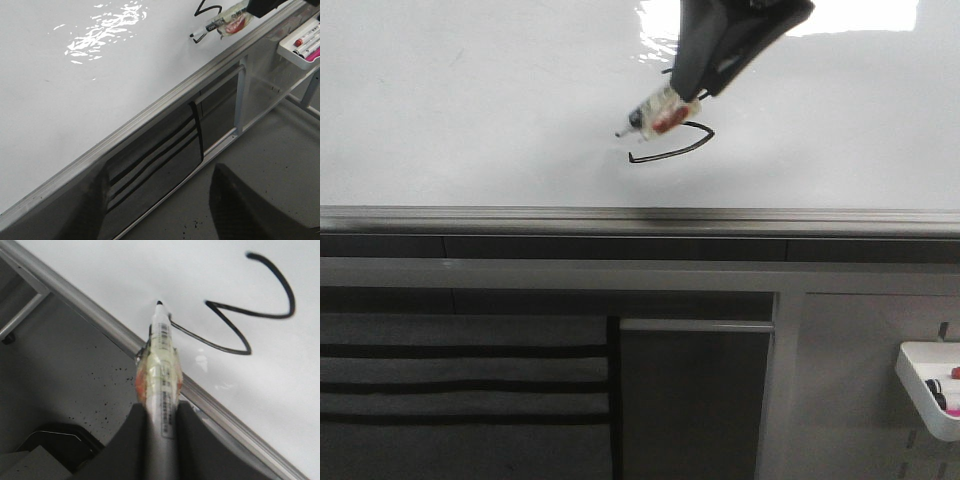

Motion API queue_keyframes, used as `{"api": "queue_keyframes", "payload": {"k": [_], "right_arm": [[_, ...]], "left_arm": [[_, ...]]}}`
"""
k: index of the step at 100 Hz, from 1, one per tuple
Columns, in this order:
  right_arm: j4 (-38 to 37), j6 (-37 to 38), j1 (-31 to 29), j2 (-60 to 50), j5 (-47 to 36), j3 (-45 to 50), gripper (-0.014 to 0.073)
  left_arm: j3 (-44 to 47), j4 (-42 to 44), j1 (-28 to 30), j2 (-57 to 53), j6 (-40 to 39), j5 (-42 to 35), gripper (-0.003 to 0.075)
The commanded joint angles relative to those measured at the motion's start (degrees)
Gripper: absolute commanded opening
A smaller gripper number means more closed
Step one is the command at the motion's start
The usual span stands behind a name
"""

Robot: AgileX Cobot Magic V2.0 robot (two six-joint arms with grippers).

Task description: Write number 3 on whiteboard

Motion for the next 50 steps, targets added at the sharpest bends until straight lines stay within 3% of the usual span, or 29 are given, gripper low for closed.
{"api": "queue_keyframes", "payload": {"k": [1, 25, 40, 50], "right_arm": [[-0.84, -4.46, 3.17, -9.51, -4.01, 1.50, -0.0016], [-0.96, -8.94, 6.53, -22.94, -7.21, 11.59, -0.0016], [-3.20, -12.15, 6.53, -25.33, -6.81, 13.88, -0.0016], [-3.44, -18.07, 6.53, -25.22, -6.39, 13.83, -0.0016]], "left_arm": [[-1.43, -1.25, 0.09, 0.00, -0.78, -4.07, 0.0410], [-1.43, -1.25, 0.09, 0.00, -0.78, -4.07, 0.0410], [-1.43, -1.33, 0.09, 0.00, -0.78, -4.19, 0.0410], [-1.43, -1.59, 0.09, 0.00, -0.78, -4.19, 0.0410]]}}
